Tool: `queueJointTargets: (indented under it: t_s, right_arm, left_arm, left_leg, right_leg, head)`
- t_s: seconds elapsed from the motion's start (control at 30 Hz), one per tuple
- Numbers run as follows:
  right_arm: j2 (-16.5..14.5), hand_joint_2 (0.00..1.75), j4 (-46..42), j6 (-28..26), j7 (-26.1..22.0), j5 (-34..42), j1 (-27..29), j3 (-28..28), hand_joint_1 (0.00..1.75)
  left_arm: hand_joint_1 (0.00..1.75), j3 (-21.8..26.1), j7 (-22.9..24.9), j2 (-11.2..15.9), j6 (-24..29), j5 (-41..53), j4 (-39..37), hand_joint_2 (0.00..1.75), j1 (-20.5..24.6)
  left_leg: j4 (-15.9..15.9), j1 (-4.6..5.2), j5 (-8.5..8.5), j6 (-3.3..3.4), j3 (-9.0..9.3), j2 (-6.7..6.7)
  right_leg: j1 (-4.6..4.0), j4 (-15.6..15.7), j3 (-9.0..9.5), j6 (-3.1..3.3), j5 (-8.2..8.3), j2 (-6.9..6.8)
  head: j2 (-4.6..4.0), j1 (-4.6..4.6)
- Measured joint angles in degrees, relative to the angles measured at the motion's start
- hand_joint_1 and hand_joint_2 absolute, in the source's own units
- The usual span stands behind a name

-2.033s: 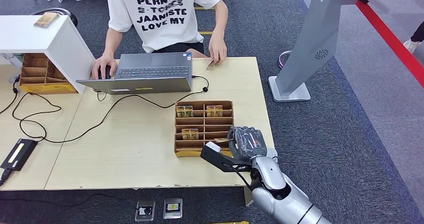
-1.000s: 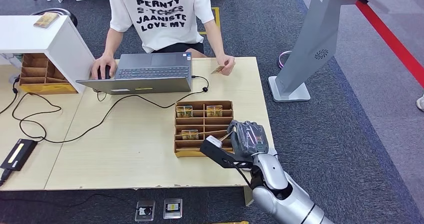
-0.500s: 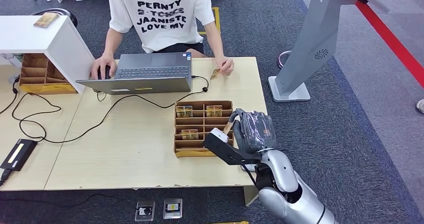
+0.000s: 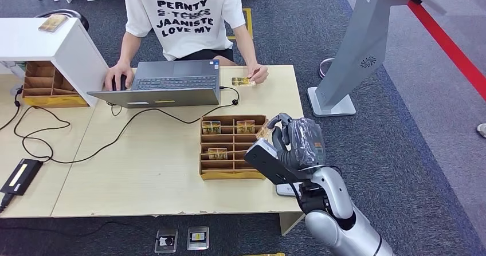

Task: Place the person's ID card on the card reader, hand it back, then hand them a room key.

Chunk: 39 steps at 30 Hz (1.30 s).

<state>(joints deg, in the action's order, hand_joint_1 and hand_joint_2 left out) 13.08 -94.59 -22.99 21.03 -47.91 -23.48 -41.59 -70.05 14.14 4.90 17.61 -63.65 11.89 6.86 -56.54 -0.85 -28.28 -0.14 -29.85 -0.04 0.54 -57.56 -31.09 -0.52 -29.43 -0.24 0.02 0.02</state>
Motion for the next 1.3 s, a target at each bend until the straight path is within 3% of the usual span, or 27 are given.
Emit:
queueJointTargets:
  t_s: [0.23, 0.43, 0.9, 1.3]
  right_arm:
    - [-0.4, 1.75, -0.7, -1.2, -4.8, 4.7, -3.1, 0.3, 1.75]
    - [-2.8, 1.75, -0.4, -1.0, -7.6, 7.6, -8.0, -0.3, 1.75]
    - [-6.6, 1.75, 1.4, 0.3, -9.2, 10.0, -13.4, -1.8, 1.75]
    - [-13.0, 1.75, 12.4, 5.0, -7.2, 7.4, -23.4, -3.8, 1.75]
  left_arm:
    - [0.0, 0.1, -0.4, -0.1, 0.1, -0.3, 0.0, 0.0, 0.0]
    - [0.0, 0.1, -0.4, -0.2, 0.1, -0.4, 0.0, 0.0, 0.0]
    - [0.0, 0.1, 0.2, -0.3, -0.2, 0.1, 0.0, 0.0, 0.1]
    - [0.0, 0.0, 0.8, -0.4, -1.1, 2.1, 0.0, 0.0, 0.2]
  left_leg:
    - [0.0, 0.0, 0.0, 0.0, -0.01, 0.0]
    - [0.0, 0.0, 0.01, 0.0, -0.02, -0.01]
    - [0.0, 0.0, 0.01, 0.0, -0.04, -0.01]
    - [0.0, 0.0, 0.01, 0.0, -0.06, -0.05]
  right_leg:
    - [0.0, 0.0, 0.02, 0.0, 0.0, -0.01]
    - [0.0, 0.0, 0.01, 0.0, 0.0, -0.02]
    - [0.0, 0.0, 0.0, 0.0, 0.0, -0.03]
    - [-0.01, 0.0, -0.01, 0.0, 0.0, -0.06]
  head:
    - [0.0, 0.0]
    - [0.0, 0.0]
    - [0.0, 0.0]
    - [0.0, 0.0]
